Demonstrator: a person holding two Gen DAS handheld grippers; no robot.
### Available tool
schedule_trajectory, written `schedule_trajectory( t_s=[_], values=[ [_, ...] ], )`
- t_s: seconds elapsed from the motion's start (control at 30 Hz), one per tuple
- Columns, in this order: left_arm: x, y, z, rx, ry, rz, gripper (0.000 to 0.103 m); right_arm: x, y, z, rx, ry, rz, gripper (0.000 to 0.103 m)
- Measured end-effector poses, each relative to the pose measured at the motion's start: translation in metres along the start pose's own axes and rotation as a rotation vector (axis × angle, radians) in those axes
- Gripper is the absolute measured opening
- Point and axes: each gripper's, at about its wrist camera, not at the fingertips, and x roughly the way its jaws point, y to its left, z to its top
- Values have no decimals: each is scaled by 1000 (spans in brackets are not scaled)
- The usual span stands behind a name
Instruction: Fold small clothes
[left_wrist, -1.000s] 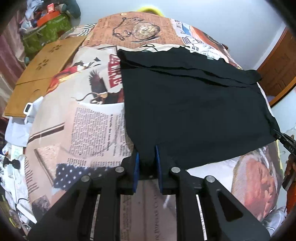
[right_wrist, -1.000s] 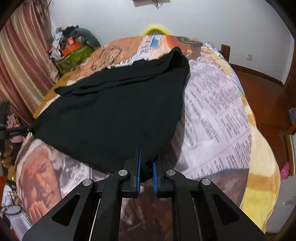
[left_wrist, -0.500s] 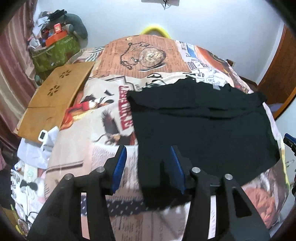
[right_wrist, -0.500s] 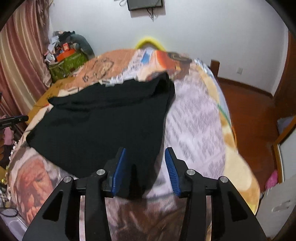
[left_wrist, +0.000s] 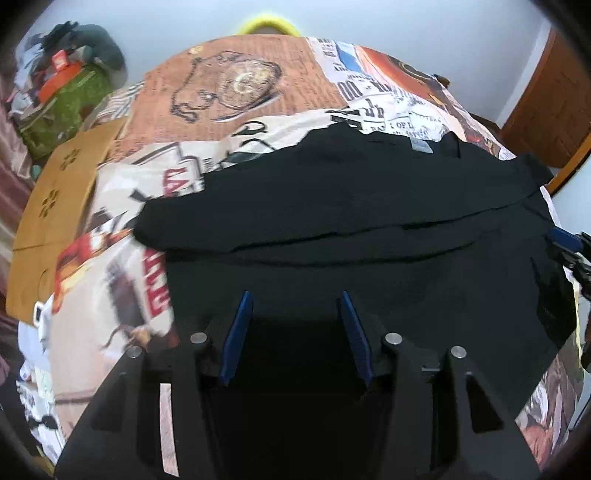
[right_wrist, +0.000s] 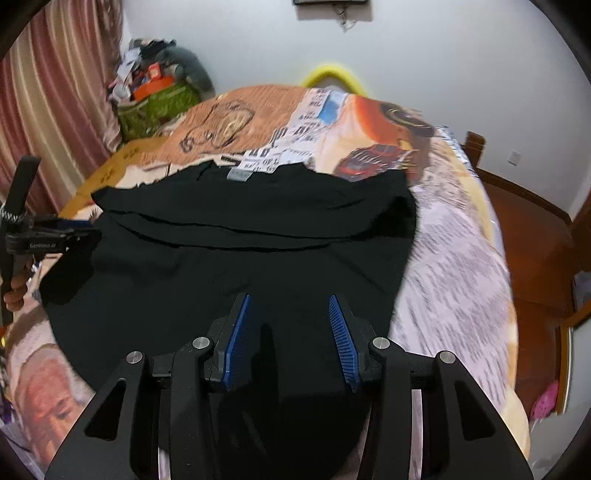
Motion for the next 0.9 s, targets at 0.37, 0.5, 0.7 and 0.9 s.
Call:
schedule_trajectory(
  t_s=[0.37,0.5,0.7,0.9],
  values=[
    [34,-6,50,58,9,15,58,45,11,28,-134,57,9,43],
    [31,0,82,59,-36,90,58,54,2,47,-130,47,7,43],
    [9,27,125,-48,-130,132,58,54,-26,78,20,-46,-13,43],
    [-23,53,113,-109,-187,116,62,25,-52,85,140,-150,-51,43]
  ],
)
